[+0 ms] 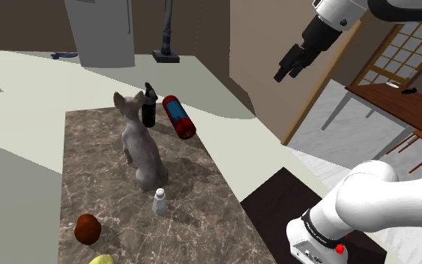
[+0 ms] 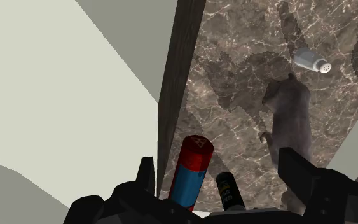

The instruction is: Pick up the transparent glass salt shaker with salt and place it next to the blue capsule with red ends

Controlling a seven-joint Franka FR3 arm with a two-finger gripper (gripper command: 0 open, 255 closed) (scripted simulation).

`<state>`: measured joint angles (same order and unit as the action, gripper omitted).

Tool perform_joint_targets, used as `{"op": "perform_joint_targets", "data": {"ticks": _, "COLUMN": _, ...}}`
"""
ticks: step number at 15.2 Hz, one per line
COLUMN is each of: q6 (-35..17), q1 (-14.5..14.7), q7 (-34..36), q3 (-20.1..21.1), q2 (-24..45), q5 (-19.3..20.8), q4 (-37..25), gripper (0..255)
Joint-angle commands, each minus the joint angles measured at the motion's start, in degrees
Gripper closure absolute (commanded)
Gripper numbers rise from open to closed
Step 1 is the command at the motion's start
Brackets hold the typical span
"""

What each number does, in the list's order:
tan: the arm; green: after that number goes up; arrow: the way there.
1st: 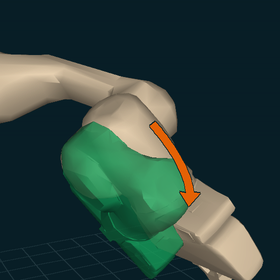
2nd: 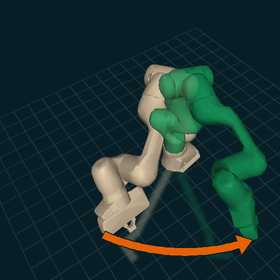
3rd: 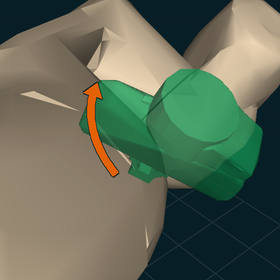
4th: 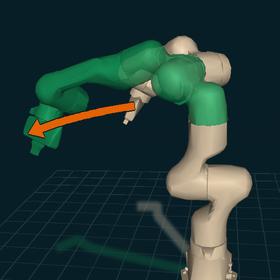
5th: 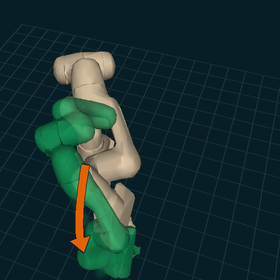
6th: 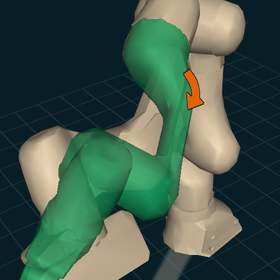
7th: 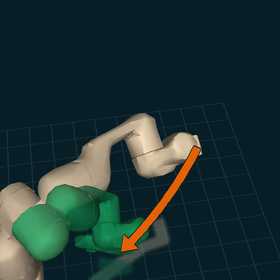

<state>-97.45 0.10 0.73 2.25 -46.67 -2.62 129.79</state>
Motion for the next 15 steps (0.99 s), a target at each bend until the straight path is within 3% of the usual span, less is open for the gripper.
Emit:
{"op": "perform_joint_targets", "data": {"ticks": 1, "q6": 0.0, "q1": 0.0, "q7": 0.0, "q3": 0.0, "q2": 0.0, "q5": 0.0, "q4": 0.0, "gripper": 0}}
{"op": "perform_joint_targets", "data": {"ticks": 15, "q6": -19.2, "q1": 3.5, "q7": 13.9, "q3": 16.1, "q2": 6.6, "q5": -5.1, "q4": 12.6, "gripper": 0}}
